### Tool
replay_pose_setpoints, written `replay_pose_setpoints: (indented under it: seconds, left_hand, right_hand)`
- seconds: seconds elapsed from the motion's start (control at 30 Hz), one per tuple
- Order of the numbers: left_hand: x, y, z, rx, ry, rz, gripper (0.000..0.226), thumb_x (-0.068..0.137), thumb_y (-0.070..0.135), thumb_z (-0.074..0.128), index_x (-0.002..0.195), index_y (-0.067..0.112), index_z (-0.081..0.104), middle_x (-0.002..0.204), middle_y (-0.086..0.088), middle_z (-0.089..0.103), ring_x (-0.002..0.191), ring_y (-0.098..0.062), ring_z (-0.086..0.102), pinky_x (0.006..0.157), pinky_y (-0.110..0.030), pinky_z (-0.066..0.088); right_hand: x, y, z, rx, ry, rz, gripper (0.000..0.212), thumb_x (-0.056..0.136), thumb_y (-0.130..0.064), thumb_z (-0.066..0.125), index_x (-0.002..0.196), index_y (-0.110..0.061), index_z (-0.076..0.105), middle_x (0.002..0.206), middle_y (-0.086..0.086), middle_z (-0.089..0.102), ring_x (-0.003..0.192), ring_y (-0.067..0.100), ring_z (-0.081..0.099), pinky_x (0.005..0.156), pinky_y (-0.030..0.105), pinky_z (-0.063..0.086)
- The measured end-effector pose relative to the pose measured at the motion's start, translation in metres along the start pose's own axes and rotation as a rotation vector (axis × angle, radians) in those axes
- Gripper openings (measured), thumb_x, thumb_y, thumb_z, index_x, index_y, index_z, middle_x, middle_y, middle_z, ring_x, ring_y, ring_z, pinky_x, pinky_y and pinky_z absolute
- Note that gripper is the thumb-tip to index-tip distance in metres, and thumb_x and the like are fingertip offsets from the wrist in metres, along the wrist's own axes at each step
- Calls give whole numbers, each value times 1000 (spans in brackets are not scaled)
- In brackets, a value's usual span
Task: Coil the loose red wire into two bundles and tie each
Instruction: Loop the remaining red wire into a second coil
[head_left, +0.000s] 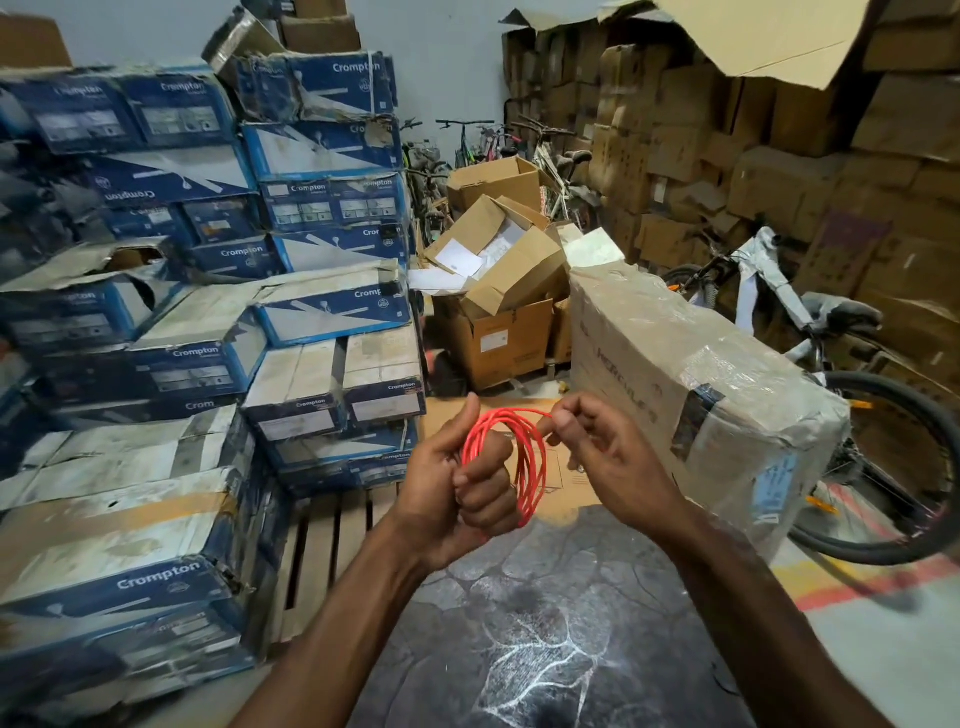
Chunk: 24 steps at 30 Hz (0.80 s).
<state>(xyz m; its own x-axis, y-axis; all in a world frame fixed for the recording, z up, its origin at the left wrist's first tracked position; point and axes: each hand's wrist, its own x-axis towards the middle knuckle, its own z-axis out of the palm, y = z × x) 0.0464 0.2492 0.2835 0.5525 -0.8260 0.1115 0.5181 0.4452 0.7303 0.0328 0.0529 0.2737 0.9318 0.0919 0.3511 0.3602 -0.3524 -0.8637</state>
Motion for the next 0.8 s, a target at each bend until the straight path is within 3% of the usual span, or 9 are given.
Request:
replay_pose_setpoints:
  seconds: [0.07, 0.17, 0.4, 0.53, 0.63, 0.8]
  left_hand:
    - [-1, -1, 0, -42, 49, 34, 63, 104, 55, 29, 49, 24, 33, 37, 3, 17, 32, -13, 14, 40, -24, 11]
    - [0, -7, -2, -86, 76, 60, 64, 105, 54, 26, 48, 25, 29, 36, 2, 12, 32, -14, 11, 40, -26, 12]
    - [7, -10, -1, -107, 34, 104, 63, 106, 52, 21, 50, 24, 28, 38, 1, 5, 33, -14, 13, 41, -25, 17]
    - [13, -13, 1, -103, 191, 172, 61, 104, 49, 31, 49, 24, 23, 37, 3, 10, 33, -15, 10, 41, -23, 15]
    - [20, -16, 6, -86, 349, 245, 59, 101, 47, 36, 49, 24, 21, 39, 2, 8, 35, -14, 6, 41, -25, 10]
    - [32, -20, 11, -123, 485, 320, 59, 104, 47, 38, 51, 21, 34, 42, 3, 7, 37, -13, 5, 39, -24, 9]
  right_hand:
    - [-4, -2, 9, 120, -38, 87, 22, 108, -27, 45, 95, -15, 57, 87, -13, 69, 82, 3, 62, 66, 24, 49]
    - [-8, -9, 15, 221, -60, 174, 26, 109, -32, 42, 94, -13, 52, 76, -11, 56, 71, 4, 50, 62, 26, 41]
    - [-7, -20, 10, 340, -73, 234, 41, 101, -47, 47, 101, -6, 49, 86, 27, 51, 75, 25, 39, 63, 36, 31]
    - [-7, -17, 6, 512, -50, 270, 16, 95, -31, 50, 84, -19, 52, 70, 0, 42, 62, 13, 34, 57, 32, 26]
    - [-6, -16, 2, 570, -10, 285, 11, 91, -26, 54, 84, -18, 55, 67, -2, 43, 60, 10, 34, 54, 29, 25]
    - [-5, -7, -5, 585, -22, 284, 10, 89, -29, 60, 84, -21, 62, 75, 2, 49, 63, 9, 40, 52, 25, 27]
